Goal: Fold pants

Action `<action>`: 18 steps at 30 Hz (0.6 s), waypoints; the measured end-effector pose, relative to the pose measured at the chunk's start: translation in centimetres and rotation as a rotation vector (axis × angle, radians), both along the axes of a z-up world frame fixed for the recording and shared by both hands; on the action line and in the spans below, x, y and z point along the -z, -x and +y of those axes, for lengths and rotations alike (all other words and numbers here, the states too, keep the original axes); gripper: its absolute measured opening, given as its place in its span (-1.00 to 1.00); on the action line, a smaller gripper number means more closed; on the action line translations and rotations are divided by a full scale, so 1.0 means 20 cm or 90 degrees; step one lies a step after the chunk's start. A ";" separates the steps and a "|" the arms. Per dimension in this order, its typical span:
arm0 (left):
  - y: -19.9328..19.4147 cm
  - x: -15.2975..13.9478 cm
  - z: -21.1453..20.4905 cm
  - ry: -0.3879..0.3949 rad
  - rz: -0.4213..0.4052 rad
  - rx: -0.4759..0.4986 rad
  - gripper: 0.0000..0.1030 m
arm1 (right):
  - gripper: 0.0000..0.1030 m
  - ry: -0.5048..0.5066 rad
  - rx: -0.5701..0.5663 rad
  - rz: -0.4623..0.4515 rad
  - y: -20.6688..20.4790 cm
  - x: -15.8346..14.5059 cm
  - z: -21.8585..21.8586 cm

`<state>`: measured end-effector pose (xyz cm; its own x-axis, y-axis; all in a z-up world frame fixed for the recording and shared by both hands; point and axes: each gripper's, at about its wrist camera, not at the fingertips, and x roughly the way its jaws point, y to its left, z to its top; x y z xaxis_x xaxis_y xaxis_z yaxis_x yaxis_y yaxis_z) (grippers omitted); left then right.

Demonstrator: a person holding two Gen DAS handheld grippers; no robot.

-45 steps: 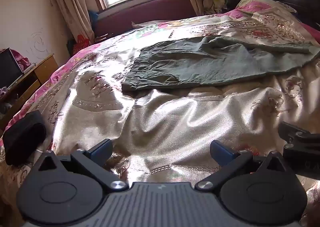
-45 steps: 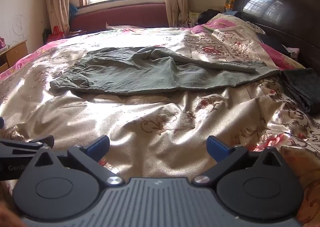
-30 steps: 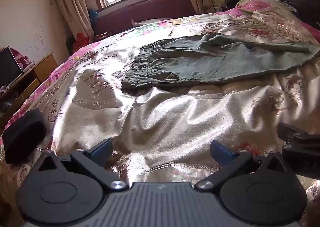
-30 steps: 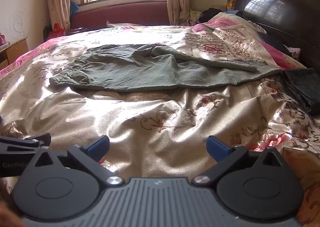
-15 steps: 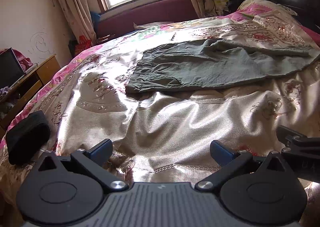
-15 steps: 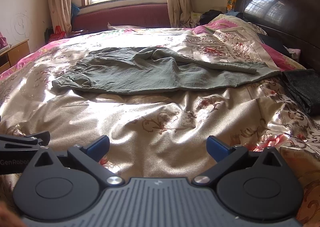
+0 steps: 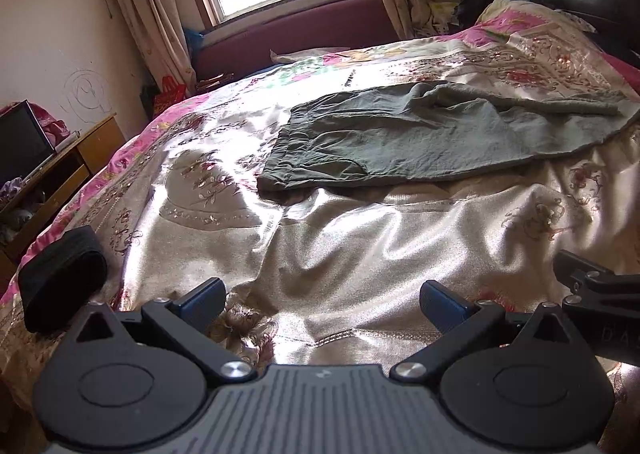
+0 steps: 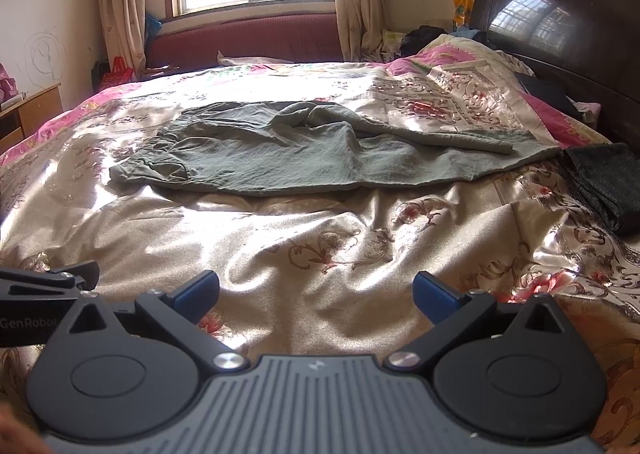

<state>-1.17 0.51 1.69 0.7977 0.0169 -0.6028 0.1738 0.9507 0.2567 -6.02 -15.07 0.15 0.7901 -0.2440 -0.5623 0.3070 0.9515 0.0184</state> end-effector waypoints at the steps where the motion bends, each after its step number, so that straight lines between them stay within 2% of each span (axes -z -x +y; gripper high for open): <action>1: 0.00 0.00 0.00 -0.001 0.001 0.000 1.00 | 0.99 -0.001 0.000 0.001 0.00 0.00 0.00; 11: -0.06 0.04 -0.01 0.010 0.020 0.009 1.00 | 0.99 -0.003 0.005 0.019 -0.03 0.02 -0.01; 18: -0.20 0.05 -0.02 0.032 0.023 0.032 1.00 | 0.99 -0.019 0.004 0.025 -0.11 -0.01 -0.04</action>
<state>2.86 0.13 0.65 0.7748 -0.0538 -0.6299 0.2299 0.9522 0.2013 -3.87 -15.80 0.37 0.7659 -0.2322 -0.5995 0.3144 0.9487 0.0342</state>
